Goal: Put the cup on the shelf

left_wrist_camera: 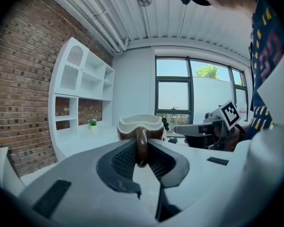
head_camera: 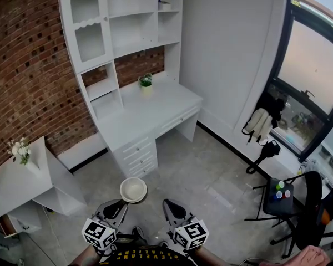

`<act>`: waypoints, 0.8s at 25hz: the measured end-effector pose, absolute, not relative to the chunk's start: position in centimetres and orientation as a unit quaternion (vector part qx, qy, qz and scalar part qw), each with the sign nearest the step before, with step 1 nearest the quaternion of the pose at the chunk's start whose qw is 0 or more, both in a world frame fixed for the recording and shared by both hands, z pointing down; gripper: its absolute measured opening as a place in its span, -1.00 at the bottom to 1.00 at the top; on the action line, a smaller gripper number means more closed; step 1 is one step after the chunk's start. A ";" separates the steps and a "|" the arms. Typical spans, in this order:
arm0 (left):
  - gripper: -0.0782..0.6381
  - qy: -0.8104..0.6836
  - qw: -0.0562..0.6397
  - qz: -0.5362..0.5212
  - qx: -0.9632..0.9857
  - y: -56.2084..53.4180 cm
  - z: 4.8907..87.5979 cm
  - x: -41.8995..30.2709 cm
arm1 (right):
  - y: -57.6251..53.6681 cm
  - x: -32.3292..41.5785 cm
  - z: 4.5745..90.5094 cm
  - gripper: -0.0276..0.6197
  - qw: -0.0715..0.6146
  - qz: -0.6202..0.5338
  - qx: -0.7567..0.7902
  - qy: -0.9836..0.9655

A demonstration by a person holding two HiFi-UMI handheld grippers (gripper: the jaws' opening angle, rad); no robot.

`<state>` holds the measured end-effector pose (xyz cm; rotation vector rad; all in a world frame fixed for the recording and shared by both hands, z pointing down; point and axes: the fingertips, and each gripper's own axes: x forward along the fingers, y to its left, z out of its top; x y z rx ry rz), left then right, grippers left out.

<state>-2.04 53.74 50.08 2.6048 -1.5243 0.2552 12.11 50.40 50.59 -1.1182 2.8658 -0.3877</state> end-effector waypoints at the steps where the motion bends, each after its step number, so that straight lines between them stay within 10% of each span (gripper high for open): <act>1: -0.64 -0.504 0.057 0.086 0.857 53.6 50.1 -2.1 | 50.2 12.3 50.6 -0.90 0.021 -0.127 -0.362 0.923; 20: -0.64 -0.457 0.037 0.067 0.886 42.2 48.7 -6.9 | 39.2 8.4 49.0 -0.90 0.023 -0.109 -0.426 0.898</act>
